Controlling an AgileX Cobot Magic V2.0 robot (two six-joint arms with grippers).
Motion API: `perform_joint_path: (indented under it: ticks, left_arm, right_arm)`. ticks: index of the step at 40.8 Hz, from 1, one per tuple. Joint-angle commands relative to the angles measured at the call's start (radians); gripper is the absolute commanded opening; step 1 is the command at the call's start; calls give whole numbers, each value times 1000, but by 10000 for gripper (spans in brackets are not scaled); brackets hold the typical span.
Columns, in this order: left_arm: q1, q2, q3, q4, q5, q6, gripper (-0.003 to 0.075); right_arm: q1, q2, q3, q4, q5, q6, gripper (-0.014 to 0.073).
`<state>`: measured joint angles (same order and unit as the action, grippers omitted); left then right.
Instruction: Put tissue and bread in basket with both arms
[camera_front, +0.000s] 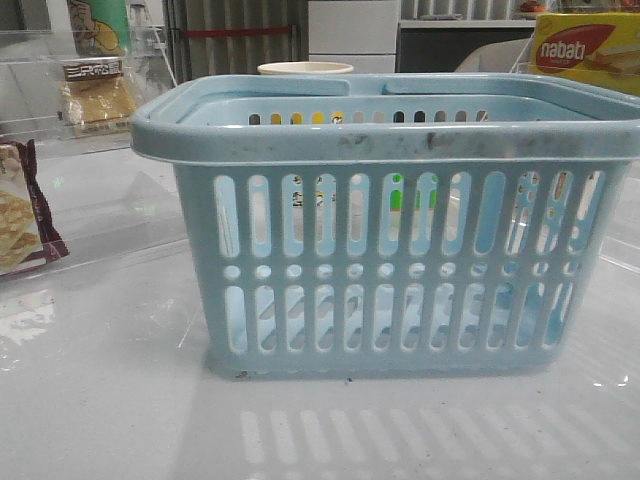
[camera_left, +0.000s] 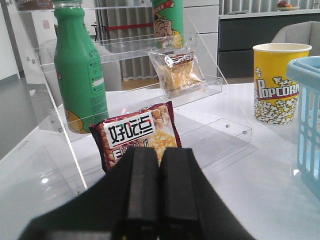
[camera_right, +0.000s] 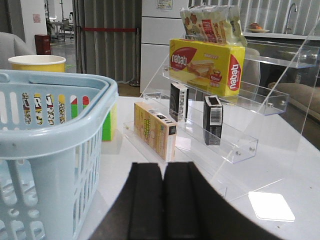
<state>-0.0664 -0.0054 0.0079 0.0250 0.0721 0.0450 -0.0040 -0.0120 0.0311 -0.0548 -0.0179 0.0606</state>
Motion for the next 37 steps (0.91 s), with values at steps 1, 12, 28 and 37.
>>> perform_joint_path:
  ticks: [1, 12, 28, 37]
  left_arm:
    - [-8, -18, -2, -1, -91, -11, 92]
    - [-8, -18, -2, -1, -91, -11, 92]
    - [-8, -18, -2, -1, -91, -11, 92]
    - [-8, -18, -2, -1, -151, -11, 92]
  right_arm:
    - [-2, -14, -1, -5, -90, -1, 57]
    - [-2, -14, -1, -5, -90, -1, 57]
    - [-2, -14, -1, -5, -100, -1, 57]
    - [-2, -14, -2, -5, -142, -1, 57]
